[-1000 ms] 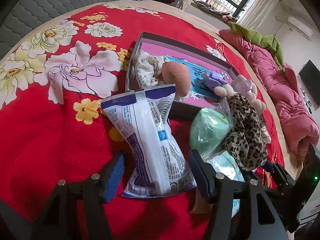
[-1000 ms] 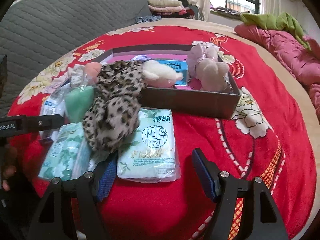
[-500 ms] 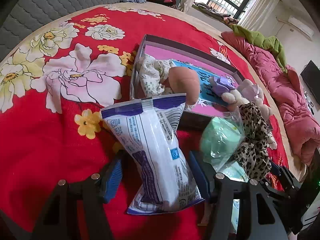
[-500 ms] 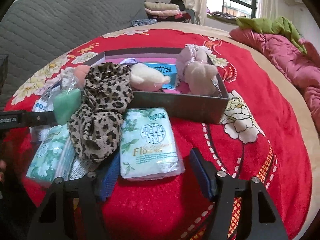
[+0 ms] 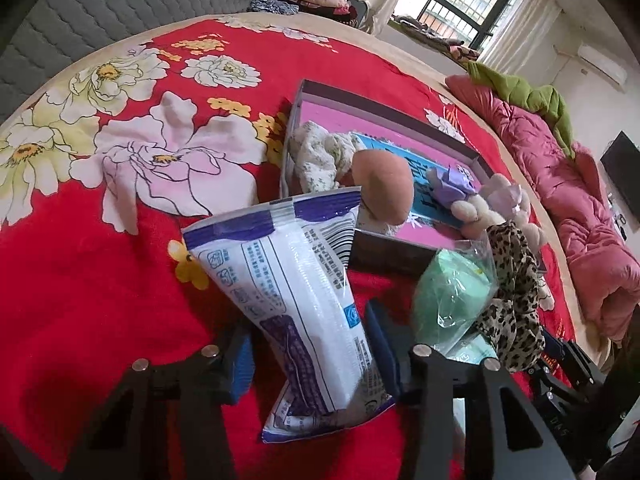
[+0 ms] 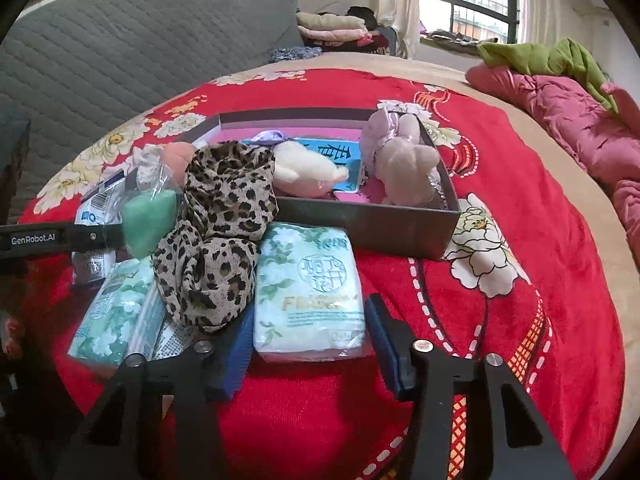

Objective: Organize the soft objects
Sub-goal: 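Grasp the white tissue pack with the right tool while the left tool grasps the white snack bag, then lift the tissue pack toward the box with the right tool while the left tool lifts the snack bag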

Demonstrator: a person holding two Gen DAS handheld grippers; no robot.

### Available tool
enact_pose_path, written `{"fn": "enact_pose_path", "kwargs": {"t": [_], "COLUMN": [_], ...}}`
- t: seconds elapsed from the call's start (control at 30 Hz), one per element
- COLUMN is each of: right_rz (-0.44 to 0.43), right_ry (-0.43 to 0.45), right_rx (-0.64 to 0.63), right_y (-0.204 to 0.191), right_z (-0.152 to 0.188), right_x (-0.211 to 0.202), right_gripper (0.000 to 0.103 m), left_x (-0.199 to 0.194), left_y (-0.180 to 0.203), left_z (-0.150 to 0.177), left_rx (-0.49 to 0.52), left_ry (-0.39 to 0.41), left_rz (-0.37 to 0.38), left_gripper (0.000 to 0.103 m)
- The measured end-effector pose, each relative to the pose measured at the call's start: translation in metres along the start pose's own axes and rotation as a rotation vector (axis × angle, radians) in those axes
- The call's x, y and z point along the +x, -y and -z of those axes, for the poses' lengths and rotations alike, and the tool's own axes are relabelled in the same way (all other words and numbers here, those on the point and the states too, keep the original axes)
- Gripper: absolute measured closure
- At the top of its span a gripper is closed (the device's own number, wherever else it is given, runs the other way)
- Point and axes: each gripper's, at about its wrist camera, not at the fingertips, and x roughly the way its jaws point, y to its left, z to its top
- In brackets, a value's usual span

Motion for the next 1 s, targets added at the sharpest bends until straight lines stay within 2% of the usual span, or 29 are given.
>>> {"fn": "enact_pose_path", "kwargs": {"t": [0.2,0.47,0.53,0.63,1.0], "right_rz": [-0.020,-0.013,-0.022,-0.024,0.017], "right_ry": [-0.044,-0.053,-0.052,-0.046,0.033], "right_rx": [0.018,-0.003,0.007,0.012,0.106], "right_y": [0.004,0.003,0.004,0.007,0.034], "right_z": [0.003,0.003,0.003,0.001,-0.004], "right_x": [0.006,0.016,0.016,0.013,-0.018], "right_gripper": [0.053,0.049,0.050,0.056,0.056], "left_x": [-0.008,-0.020,-0.023,-0.028,-0.048], "left_y": [-0.001,0.003,0.004,0.006,0.015], "left_z": [0.001,0.004,0.005,0.006,0.006], "left_rx": [0.006,0.027,0.029,0.031,0.074], "left_ry": [0.025,0.050,0.059,0.071,0.138], "left_rz": [-0.005,0.003,0.005,0.009,0.016], "left_gripper": [0.057,0.057,0.057,0.057,0.057]}}
